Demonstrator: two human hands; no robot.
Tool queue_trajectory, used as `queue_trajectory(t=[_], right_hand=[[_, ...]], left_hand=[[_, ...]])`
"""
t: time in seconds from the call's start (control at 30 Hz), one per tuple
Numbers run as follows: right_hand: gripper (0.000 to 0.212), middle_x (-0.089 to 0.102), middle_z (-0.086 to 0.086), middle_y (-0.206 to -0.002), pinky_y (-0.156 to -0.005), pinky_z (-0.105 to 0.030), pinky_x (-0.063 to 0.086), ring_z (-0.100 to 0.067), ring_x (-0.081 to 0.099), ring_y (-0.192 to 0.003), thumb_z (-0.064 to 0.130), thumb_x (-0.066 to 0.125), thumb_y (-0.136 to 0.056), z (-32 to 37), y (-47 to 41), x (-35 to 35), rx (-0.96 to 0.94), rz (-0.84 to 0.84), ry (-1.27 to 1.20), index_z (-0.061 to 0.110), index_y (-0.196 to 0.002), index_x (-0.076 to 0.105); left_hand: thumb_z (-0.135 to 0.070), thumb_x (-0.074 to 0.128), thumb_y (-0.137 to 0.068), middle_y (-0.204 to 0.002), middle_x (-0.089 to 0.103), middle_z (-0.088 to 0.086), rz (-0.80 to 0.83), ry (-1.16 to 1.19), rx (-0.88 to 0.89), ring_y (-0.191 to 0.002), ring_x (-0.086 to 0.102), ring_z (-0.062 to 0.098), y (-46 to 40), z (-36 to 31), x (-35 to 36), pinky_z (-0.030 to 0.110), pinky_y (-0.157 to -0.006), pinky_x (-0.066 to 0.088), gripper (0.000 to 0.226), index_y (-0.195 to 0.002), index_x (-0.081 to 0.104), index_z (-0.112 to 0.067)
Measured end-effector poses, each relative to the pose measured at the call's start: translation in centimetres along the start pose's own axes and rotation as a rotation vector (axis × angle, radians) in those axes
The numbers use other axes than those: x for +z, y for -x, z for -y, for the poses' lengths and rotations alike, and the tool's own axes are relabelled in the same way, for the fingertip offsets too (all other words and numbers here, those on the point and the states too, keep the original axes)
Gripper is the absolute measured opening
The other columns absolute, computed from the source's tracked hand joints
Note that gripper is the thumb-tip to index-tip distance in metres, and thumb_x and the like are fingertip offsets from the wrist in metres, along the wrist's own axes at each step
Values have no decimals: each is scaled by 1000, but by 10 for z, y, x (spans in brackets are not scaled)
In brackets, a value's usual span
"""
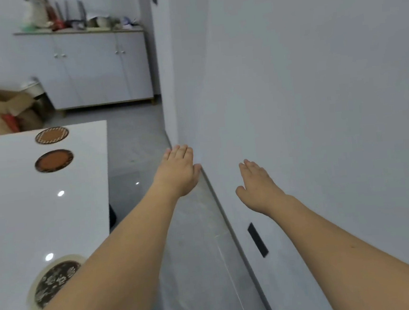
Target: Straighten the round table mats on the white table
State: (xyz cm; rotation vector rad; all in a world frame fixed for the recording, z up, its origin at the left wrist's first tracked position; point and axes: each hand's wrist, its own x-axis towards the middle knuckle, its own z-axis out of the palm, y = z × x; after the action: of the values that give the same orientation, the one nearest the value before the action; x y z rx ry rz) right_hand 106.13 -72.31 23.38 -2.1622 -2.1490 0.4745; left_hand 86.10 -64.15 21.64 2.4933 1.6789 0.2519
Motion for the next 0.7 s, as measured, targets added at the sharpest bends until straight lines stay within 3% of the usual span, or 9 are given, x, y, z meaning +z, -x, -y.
queue_trajectory(t=[0.33, 0.53, 0.7], right_hand=[[66, 2, -13, -161, -120, -34, 1, -24, 1, -148, 23, 38, -95, 78, -142, 43, -321, 182, 94, 4, -151, 8], [65, 11, -18, -159, -119, -36, 8, -27, 11, -146, 23, 40, -95, 154, -216, 72, -558, 240, 205, 0, -149, 13], [66, 4, -16, -160, -120, -36, 4, -26, 4, -148, 21, 41, -95, 250, -224, 125, -769, 355, 198, 2, -150, 9]], left_hand=[[-36, 28, -102, -160, 20, 13, 23, 26, -376, -149, 12, 27, -9, 119, 28, 42, -121, 3, 60, -151, 20, -3], [-35, 26, -102, -162, 17, 11, 3, 27, -681, -150, 9, 27, 40, 183, 36, 42, -121, 2, 60, -152, 18, -3], [-35, 25, -103, -161, 16, 11, 15, 53, -929, -150, 8, 27, 113, 239, 51, 41, -121, 1, 59, -153, 16, -4]])
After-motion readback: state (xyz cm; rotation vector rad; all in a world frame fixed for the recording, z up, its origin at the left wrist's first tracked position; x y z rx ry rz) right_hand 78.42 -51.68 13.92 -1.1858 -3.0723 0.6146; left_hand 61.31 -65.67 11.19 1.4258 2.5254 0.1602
